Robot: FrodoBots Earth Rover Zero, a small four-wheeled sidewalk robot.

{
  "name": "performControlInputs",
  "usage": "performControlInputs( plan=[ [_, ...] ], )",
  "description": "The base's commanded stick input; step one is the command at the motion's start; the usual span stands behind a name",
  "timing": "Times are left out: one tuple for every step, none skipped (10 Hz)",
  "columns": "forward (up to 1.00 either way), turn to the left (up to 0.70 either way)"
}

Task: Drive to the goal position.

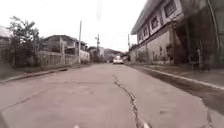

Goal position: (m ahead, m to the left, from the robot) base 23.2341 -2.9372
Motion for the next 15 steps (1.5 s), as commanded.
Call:
performControlInputs(
  plan=[
    [0.70,0.00],
    [0.70,0.00],
    [0.70,0.00],
    [0.70,0.00],
    [0.70,0.00],
    [0.70,0.00],
    [0.70,0.00],
    [0.70,0.00],
    [0.70,0.00],
    [0.70,0.00],
    [0.70,0.00],
    [0.70,0.00],
    [0.70,0.00],
    [0.70,0.00],
    [0.70,0.00]
  ],
)
